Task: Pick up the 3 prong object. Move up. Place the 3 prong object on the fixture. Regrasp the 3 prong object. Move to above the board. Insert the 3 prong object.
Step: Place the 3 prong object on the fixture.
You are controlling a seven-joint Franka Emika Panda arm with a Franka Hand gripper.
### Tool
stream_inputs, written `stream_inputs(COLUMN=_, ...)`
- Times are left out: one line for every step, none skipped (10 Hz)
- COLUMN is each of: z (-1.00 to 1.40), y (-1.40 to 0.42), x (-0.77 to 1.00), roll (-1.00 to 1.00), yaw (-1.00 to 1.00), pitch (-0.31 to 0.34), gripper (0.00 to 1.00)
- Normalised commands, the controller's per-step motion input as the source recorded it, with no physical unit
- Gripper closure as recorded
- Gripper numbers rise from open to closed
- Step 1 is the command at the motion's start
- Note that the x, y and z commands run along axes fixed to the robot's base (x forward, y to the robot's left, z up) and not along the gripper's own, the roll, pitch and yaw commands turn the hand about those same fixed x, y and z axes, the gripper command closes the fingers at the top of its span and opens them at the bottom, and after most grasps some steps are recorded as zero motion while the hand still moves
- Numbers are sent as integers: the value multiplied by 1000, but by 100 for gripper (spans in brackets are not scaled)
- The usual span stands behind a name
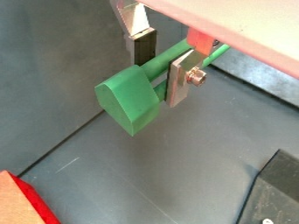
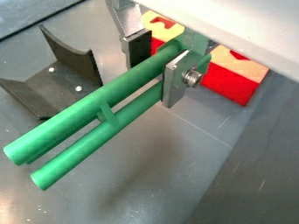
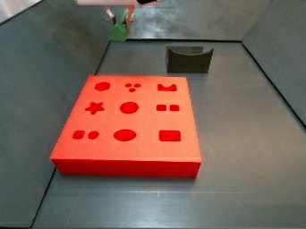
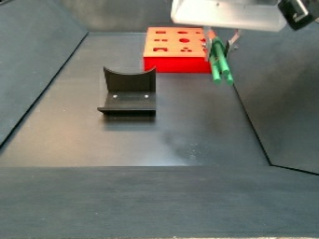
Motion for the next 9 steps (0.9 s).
stream_inputs(z=1000, y=-7, x=-34, roll=-211, yaw=-20, pitch=39, gripper=100)
stream_inputs(z=957, y=-2, x=-33, roll=-212, yaw=-32, pitch=38, gripper=100)
stream_inputs(z=869, y=-3, x=-31, roll=-205, yaw=-35, pitch=40, gripper=100)
stream_inputs(z=777, y=-4, x=-27, roll=-199, yaw=-37, pitch=43, gripper=100)
stream_inputs(z=680, y=-3, x=-21, roll=-188, yaw=-37, pitch=45, gripper=100)
stream_inputs(z=544, y=-6, x=-13, roll=-184, yaw=-38, pitch=46, gripper=100)
stream_inputs(z=437, y=0, x=-10, roll=-178, yaw=-39, pitch=50, gripper=100)
stream_inputs(z=285, y=-4, x=-6, roll=-175, yaw=-39, pitch=50, gripper=100)
stream_inputs(z=207, y=-4, x=-7, roll=-179, yaw=-41, pitch=48, gripper=100)
